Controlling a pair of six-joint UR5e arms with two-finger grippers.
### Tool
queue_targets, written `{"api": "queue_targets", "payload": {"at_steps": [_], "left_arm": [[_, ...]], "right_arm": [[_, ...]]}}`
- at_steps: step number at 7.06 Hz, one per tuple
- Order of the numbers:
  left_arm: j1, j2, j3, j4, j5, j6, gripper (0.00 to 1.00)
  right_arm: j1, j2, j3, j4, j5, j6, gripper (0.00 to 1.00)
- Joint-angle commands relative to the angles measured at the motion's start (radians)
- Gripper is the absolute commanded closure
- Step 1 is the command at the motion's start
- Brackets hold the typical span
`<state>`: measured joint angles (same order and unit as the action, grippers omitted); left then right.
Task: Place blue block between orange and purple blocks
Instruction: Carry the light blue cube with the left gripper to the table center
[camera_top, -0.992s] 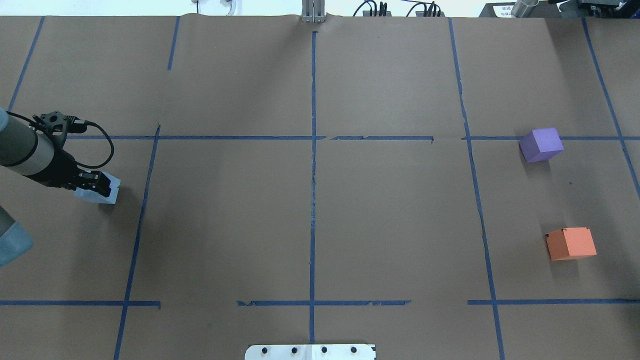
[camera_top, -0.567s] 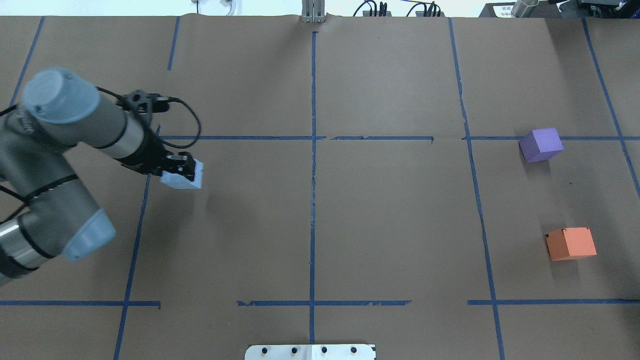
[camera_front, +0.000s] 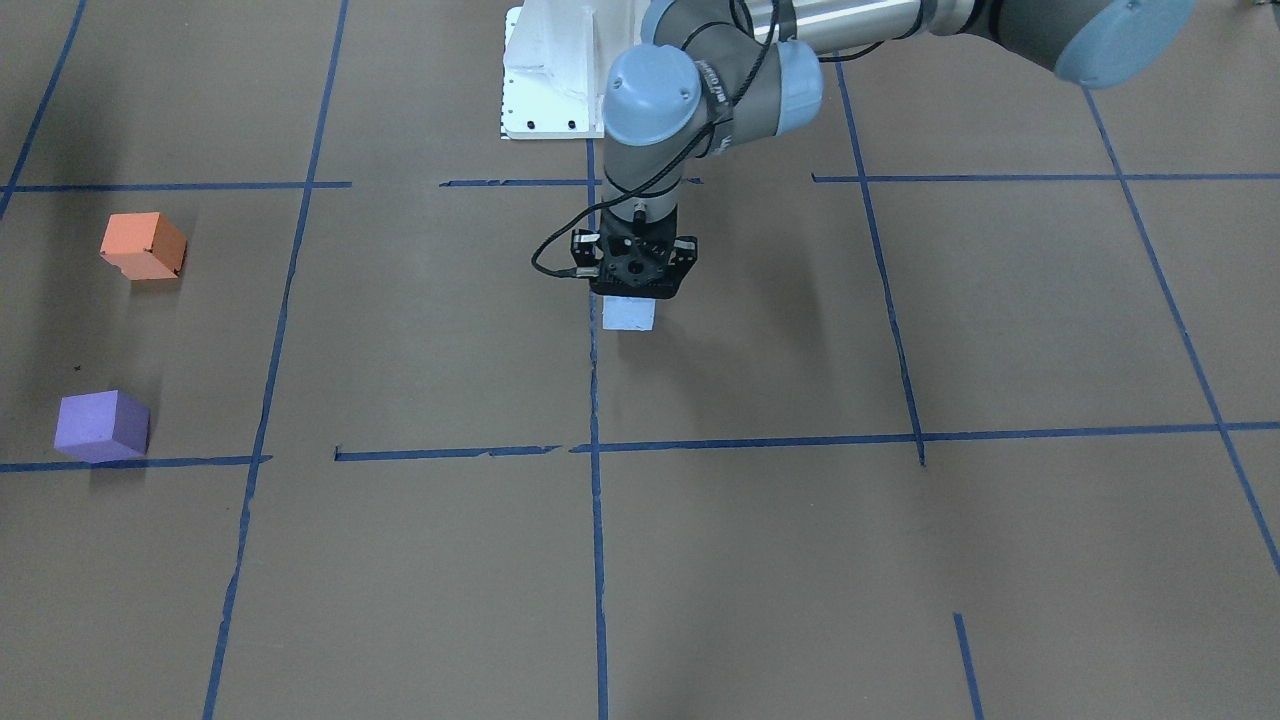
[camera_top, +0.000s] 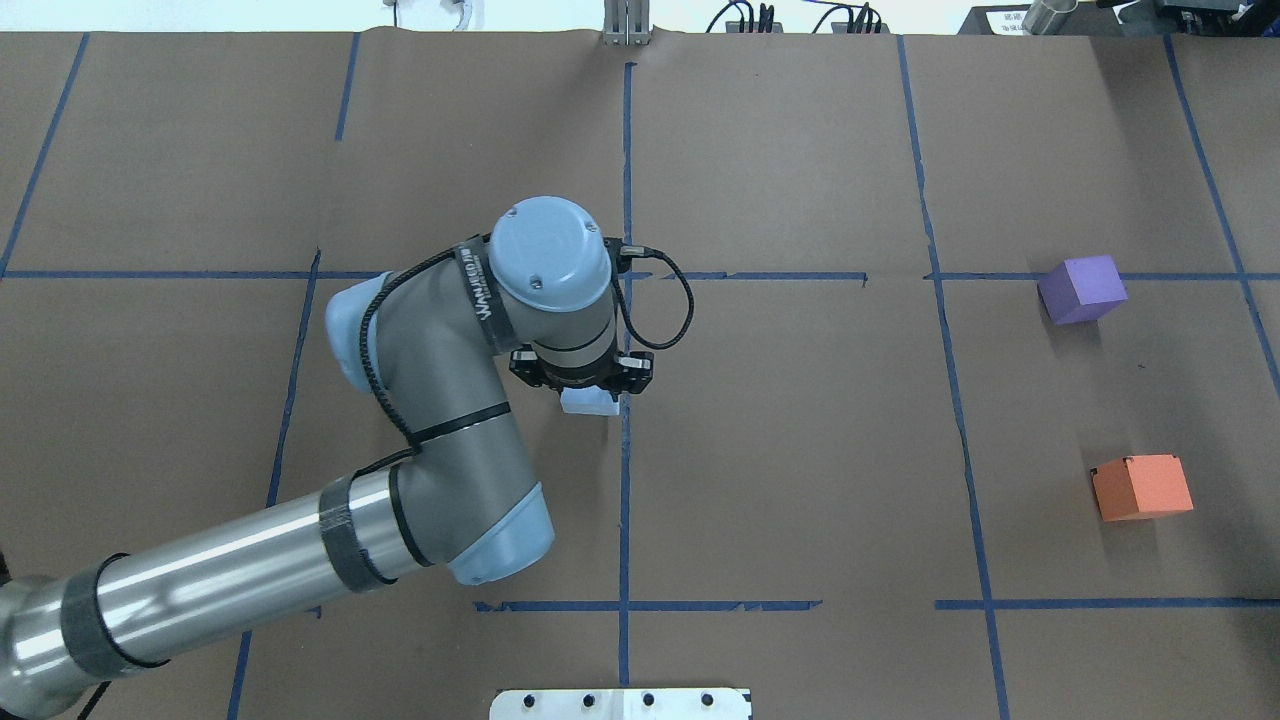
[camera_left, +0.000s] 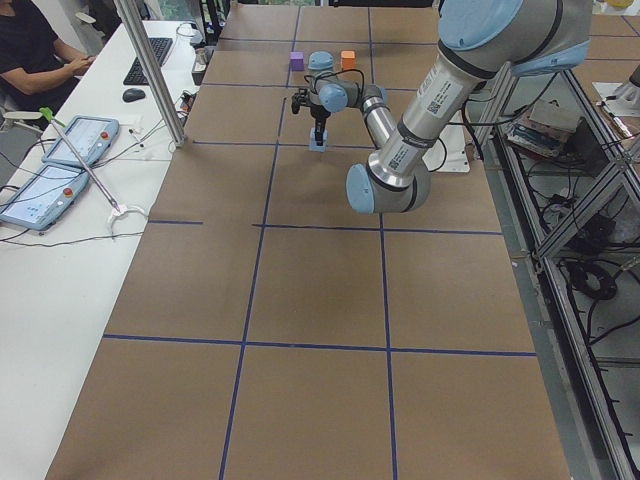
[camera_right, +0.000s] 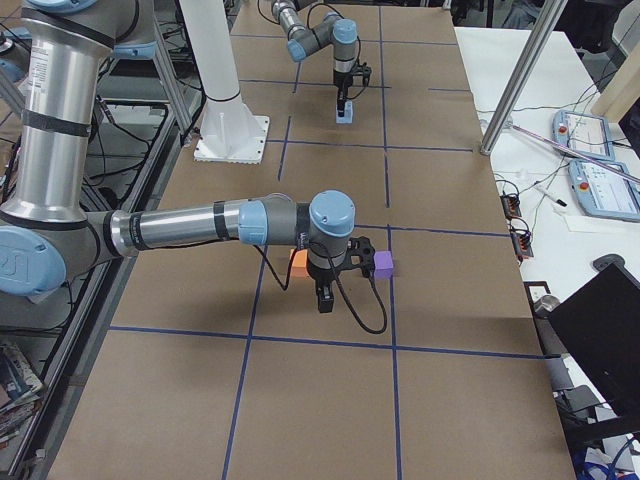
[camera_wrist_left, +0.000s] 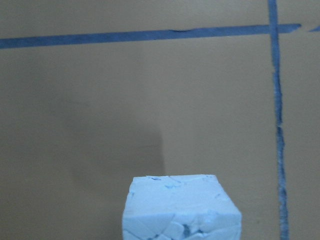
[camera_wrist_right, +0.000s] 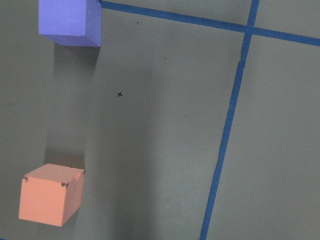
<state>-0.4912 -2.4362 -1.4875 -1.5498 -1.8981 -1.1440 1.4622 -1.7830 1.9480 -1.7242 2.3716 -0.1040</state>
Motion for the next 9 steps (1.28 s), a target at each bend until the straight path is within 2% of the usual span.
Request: {"api": "queue_targets", "payload": {"at_steps": [1, 2, 3, 4, 6, 7, 9], "left_arm": [[0.019, -0.076, 0.116, -0.001, 0.008, 0.004, 0.74], [0.020, -0.078, 0.118, -0.001, 0.007, 0.006, 0.63], [0.025, -0.079, 0.119, -0.003, 0.007, 0.000, 0.24], [0.026, -0.079, 0.119, -0.004, 0.007, 0.003, 0.00], [0.022, -0.078, 0.099, -0.006, 0.005, 0.006, 0.00], [-0.006, -0.072, 0.010, 0.008, 0.002, -0.002, 0.00], [-0.090, 0.117, -0.263, 0.016, -0.004, 0.000, 0.00]], "right_arm": [[-0.005, 0.000, 0.000, 0.002, 0.005, 0.000, 0.00], [-0.006, 0.000, 0.000, 0.002, 0.005, 0.001, 0.00], [-0.006, 0.000, 0.002, 0.000, 0.011, 0.001, 0.00], [-0.017, 0.004, 0.002, 0.002, 0.017, 0.003, 0.00], [-0.035, 0.031, 0.009, 0.002, 0.027, 0.009, 0.00], [-0.051, 0.072, 0.015, 0.003, 0.072, 0.038, 0.00], [-0.162, 0.210, 0.041, 0.003, 0.095, 0.276, 0.00]]}}
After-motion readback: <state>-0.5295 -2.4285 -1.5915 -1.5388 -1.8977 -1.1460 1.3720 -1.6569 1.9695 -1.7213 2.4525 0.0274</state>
